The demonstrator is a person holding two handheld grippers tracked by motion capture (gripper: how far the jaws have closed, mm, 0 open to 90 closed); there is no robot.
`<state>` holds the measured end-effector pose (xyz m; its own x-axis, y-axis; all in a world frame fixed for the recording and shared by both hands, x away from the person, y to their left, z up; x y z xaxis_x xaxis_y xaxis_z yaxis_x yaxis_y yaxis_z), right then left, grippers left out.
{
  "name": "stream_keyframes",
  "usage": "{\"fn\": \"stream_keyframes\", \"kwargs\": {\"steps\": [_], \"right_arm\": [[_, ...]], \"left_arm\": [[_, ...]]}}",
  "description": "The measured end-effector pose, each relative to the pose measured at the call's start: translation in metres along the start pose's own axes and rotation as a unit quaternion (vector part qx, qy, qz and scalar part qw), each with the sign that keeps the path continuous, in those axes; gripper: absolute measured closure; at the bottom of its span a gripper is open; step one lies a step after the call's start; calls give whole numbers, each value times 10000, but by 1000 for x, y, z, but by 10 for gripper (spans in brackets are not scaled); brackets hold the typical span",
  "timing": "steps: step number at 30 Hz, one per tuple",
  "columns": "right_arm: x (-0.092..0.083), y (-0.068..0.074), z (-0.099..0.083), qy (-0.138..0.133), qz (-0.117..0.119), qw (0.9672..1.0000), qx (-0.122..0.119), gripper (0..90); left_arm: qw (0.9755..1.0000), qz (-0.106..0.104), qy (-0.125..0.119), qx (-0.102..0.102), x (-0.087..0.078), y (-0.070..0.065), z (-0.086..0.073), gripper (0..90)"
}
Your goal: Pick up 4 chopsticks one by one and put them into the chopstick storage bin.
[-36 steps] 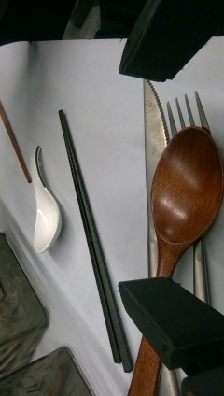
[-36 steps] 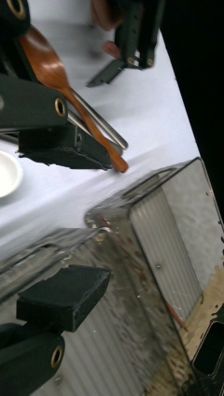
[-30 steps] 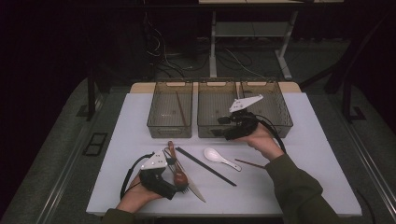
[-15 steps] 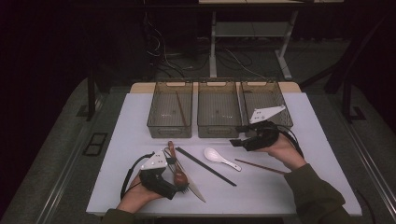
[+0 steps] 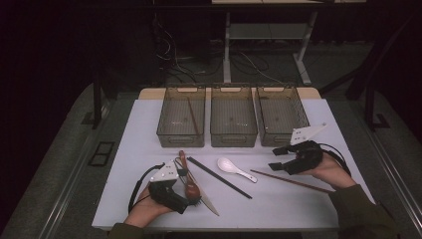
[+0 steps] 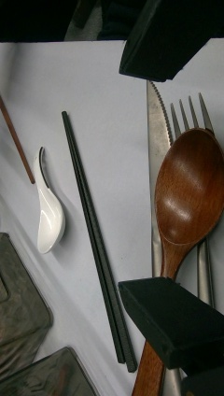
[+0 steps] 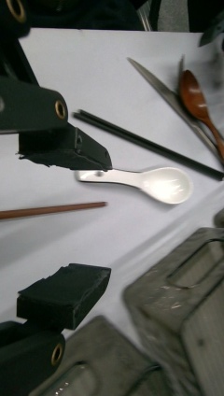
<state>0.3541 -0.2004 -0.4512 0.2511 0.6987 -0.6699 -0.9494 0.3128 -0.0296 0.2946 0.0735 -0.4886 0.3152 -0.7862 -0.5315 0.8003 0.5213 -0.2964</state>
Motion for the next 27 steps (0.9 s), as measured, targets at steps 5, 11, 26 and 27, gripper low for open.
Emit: {"fn": "stream_keyframes", "kwargs": {"steps": [5, 11, 26, 27], "right_arm": [[-10, -1, -24, 190, -34, 9998, 100, 427], [-16, 3, -46, 410, -70, 9991, 93, 429], [-24, 7, -99, 1043, -8, 9944, 182, 690], [-23, 8, -100, 1073, 6, 9941, 180, 708]], "left_arm": [[10000, 5, -2, -10, 0, 1, 0, 0], [10000, 10, -4, -12, 0, 1, 0, 0], [10000, 8, 25, -15, 0, 1, -1, 0], [10000, 9, 29, -12, 0, 1, -1, 0]]}}
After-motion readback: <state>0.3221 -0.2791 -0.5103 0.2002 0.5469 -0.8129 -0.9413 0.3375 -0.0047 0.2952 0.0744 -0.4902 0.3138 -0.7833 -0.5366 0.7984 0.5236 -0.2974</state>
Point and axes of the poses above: each handheld gripper's, and its own axes: x roughly forward along the jaws, z roughly out of its top, y roughly to its left, the point moved 10 cm from there along x, roughly forward along the jaws, and after that the axes turned 11 degrees about -x, right-handed, at the moved point
